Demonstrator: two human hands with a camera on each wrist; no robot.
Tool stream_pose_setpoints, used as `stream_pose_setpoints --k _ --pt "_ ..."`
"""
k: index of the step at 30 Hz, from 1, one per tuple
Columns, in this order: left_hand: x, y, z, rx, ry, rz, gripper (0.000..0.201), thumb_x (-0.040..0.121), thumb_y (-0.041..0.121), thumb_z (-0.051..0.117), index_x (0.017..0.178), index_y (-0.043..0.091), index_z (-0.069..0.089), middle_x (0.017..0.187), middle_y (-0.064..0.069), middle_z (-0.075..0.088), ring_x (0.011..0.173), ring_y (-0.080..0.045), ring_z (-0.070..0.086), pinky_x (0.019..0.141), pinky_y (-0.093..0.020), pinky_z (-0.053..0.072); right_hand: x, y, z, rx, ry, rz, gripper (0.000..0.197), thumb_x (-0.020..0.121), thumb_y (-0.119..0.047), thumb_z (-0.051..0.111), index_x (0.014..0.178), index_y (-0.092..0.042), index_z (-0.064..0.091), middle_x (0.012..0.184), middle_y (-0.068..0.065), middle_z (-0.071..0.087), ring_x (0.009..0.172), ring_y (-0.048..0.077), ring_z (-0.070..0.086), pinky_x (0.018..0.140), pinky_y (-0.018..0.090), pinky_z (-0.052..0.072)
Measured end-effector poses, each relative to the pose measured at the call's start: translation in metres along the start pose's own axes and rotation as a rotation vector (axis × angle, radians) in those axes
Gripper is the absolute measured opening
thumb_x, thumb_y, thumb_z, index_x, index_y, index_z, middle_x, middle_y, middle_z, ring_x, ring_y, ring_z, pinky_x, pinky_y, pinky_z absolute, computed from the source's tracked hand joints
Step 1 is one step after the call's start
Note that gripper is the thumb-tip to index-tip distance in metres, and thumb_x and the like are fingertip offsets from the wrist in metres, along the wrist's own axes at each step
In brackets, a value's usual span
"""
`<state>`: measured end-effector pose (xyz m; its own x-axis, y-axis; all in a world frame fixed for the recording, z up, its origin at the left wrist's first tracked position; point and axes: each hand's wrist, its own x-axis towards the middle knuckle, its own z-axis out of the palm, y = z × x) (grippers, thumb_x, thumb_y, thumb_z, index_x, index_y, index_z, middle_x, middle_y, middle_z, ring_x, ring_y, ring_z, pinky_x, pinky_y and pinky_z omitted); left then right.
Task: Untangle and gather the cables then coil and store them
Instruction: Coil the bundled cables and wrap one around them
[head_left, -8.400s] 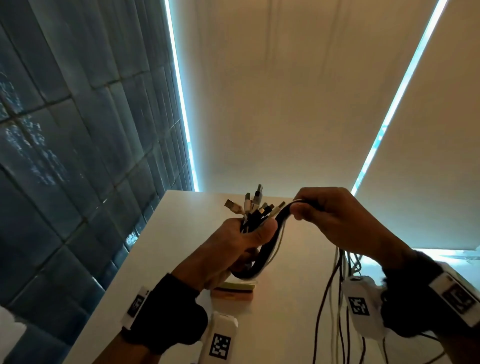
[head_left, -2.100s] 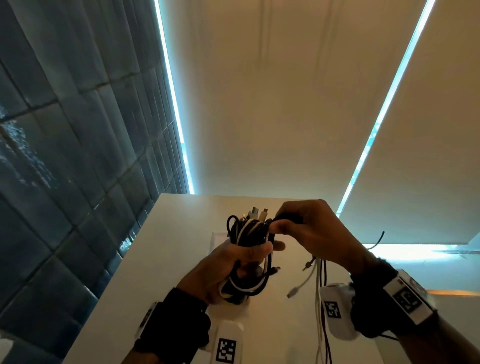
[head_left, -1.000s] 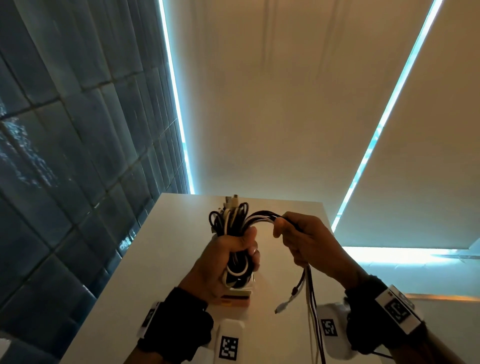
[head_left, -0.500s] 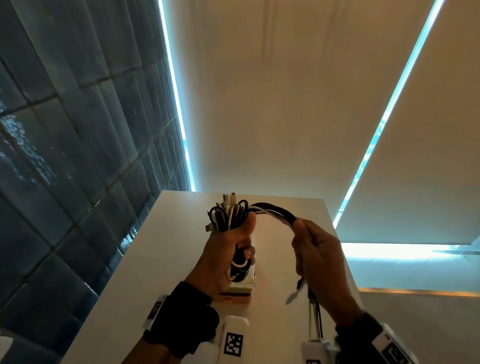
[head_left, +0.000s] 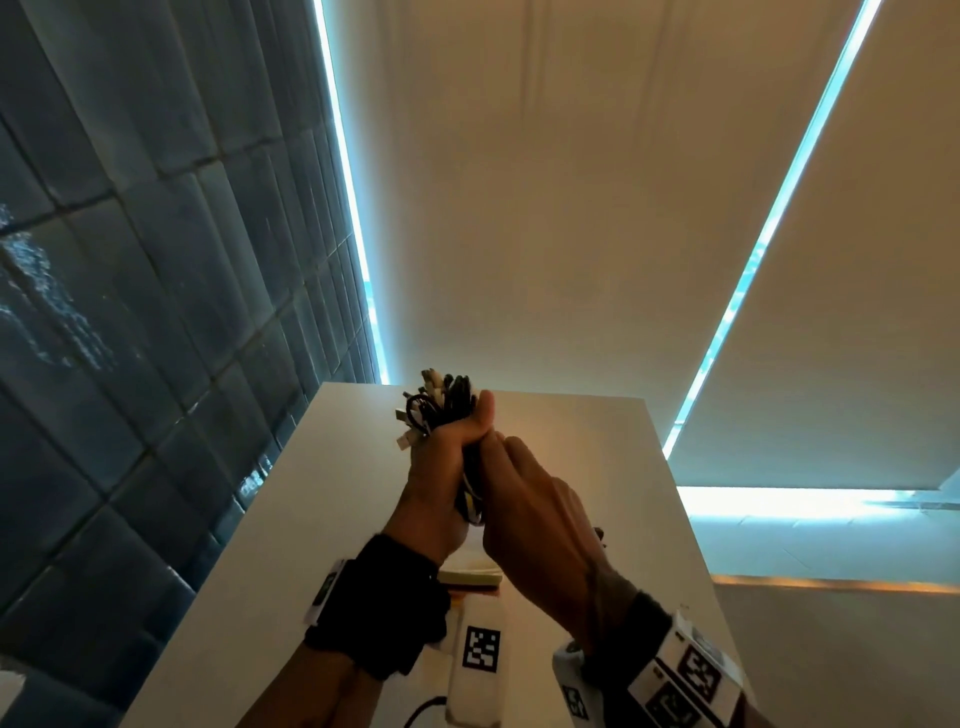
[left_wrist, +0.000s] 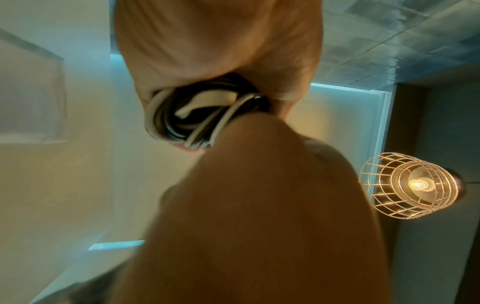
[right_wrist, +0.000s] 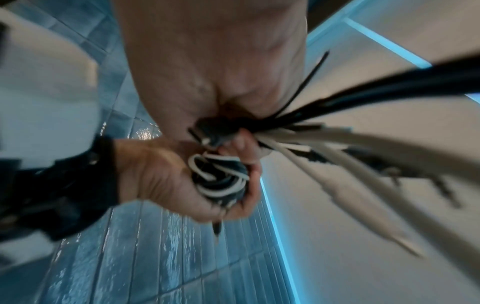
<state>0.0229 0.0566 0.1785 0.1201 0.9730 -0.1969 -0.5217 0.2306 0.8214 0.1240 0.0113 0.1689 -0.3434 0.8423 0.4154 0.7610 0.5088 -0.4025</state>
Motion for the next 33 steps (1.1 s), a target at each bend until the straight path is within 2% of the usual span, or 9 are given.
stream_pose_setpoints --k 3,6,8,11,14,19,26,29,33 --pt "0.005 0.002 0.000 -0.002 0.050 0.022 0.024 0.068 0.033 0.073 0.075 0.014 0.061 0.062 0.000 0.055 0.058 -0.016 0.056 0.058 -0.031 0.046 -0.007 -0.003 0.005 0.150 0.092 0.086 0.046 0.091 0.002 0.053 0.121 -0.027 0.033 0.110 0.004 0.051 0.067 0.018 0.060 0.055 0.031 0.057" --pt "0.012 0.005 -0.006 -0.067 0.121 0.050 0.022 0.080 0.022 0.069 0.067 0.015 0.052 0.059 0.000 0.050 0.052 -0.013 0.051 0.053 -0.028 0.043 -0.011 0.002 0.008 0.145 0.222 0.113 0.025 0.093 -0.012 0.061 0.103 -0.021 0.040 0.103 0.000 0.050 0.056 0.014 0.054 0.045 0.027 0.051" --pt "0.017 0.009 -0.011 -0.115 0.158 0.095 0.027 0.084 0.011 0.065 0.065 0.016 0.047 0.055 0.001 0.045 0.048 -0.012 0.046 0.055 -0.028 0.042 -0.017 0.011 0.010 0.267 0.113 0.195 0.016 0.097 -0.036 0.051 0.094 -0.020 0.049 0.086 -0.012 0.050 0.058 0.013 0.051 0.051 0.028 0.047" --pt "0.017 0.011 -0.017 -0.087 0.160 0.131 0.034 0.085 0.002 0.061 0.061 0.017 0.041 0.052 0.002 0.039 0.044 -0.012 0.040 0.054 -0.029 0.037 -0.032 0.031 0.009 0.635 -0.185 0.230 0.020 0.100 -0.032 0.046 0.101 -0.018 0.061 0.074 0.000 0.064 0.060 0.006 0.059 0.058 0.024 0.050" --pt "0.012 0.008 -0.021 -0.074 0.141 0.138 0.036 0.084 -0.004 0.056 0.060 0.018 0.039 0.050 0.002 0.037 0.043 -0.012 0.039 0.055 -0.029 0.035 -0.035 0.046 -0.010 0.761 -0.433 0.246 0.030 0.100 -0.032 0.044 0.111 -0.016 0.067 0.093 0.009 0.071 0.079 0.016 0.065 0.074 0.025 0.053" --pt "0.006 0.005 -0.015 -0.091 0.044 0.136 0.028 0.078 -0.001 0.060 0.064 0.017 0.043 0.054 0.000 0.038 0.049 -0.013 0.041 0.059 -0.031 0.037 -0.016 0.050 -0.020 0.889 -0.425 0.363 0.066 0.084 -0.069 0.027 0.114 -0.028 0.068 0.118 -0.007 0.069 0.107 0.003 0.064 0.092 0.016 0.045" --pt "0.007 0.001 -0.017 -0.091 0.056 0.118 0.020 0.076 0.010 0.070 0.066 0.017 0.054 0.059 -0.002 0.052 0.054 -0.015 0.053 0.057 -0.028 0.046 -0.023 0.025 0.012 1.472 -0.533 0.391 0.018 0.093 -0.028 0.057 0.089 -0.014 0.068 0.083 0.012 0.069 0.064 0.018 0.067 0.061 0.028 0.057" --pt "0.006 0.004 -0.025 -0.157 0.072 0.053 0.019 0.074 0.012 0.070 0.064 0.016 0.054 0.059 -0.001 0.051 0.051 -0.013 0.052 0.054 -0.028 0.045 -0.035 0.028 0.024 1.602 -0.599 0.432 0.023 0.096 -0.029 0.053 0.086 -0.009 0.055 0.060 0.002 0.052 0.041 0.010 0.049 0.042 0.020 0.045" --pt "-0.004 0.007 -0.032 -0.218 0.001 -0.036 0.023 0.077 0.015 0.066 0.060 0.018 0.050 0.054 0.003 0.042 0.045 -0.010 0.043 0.051 -0.028 0.045 -0.039 0.042 0.025 1.656 -0.707 0.494 0.028 0.093 -0.039 0.059 0.087 -0.011 0.055 0.056 -0.005 0.033 0.039 0.004 0.030 0.037 0.015 0.027"
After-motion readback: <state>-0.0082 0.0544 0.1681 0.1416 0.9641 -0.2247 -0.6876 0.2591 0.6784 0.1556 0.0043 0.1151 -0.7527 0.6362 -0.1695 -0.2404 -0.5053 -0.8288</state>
